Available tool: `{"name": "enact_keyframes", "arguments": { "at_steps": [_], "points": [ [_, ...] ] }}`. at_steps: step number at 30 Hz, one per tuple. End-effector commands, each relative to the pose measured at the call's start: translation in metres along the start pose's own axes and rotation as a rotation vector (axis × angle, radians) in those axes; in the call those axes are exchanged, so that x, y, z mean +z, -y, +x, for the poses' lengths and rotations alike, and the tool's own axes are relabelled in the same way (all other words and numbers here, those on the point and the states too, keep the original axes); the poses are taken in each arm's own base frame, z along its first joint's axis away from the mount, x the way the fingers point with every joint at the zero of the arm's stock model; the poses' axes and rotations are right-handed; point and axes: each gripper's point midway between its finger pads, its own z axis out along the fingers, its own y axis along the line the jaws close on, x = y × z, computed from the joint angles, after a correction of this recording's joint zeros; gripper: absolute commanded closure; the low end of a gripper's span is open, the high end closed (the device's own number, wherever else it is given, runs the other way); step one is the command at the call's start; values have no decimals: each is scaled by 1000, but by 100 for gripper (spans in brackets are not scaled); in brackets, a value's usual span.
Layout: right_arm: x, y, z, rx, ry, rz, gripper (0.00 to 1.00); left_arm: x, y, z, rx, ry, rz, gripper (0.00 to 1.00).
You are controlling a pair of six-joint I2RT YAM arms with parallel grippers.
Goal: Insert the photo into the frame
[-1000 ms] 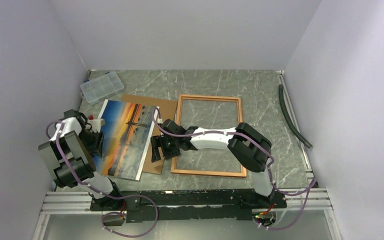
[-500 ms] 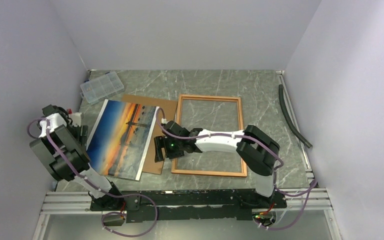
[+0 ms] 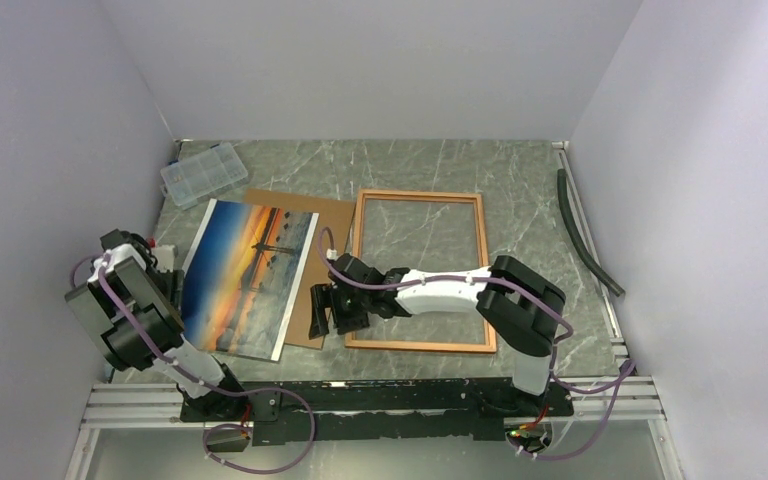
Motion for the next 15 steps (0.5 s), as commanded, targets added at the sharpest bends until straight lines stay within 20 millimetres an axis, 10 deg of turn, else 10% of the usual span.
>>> {"name": "enact_keyframes", "arguments": {
  "at_steps": [1,15],
  "points": [
    [-16,-28,-8,54,36,-101,22,2,26,21,19,-13,78,40],
    [-14,-72,4,277,61,-171,23,-13,56,41,124,-8,145,52]
  ]
}}
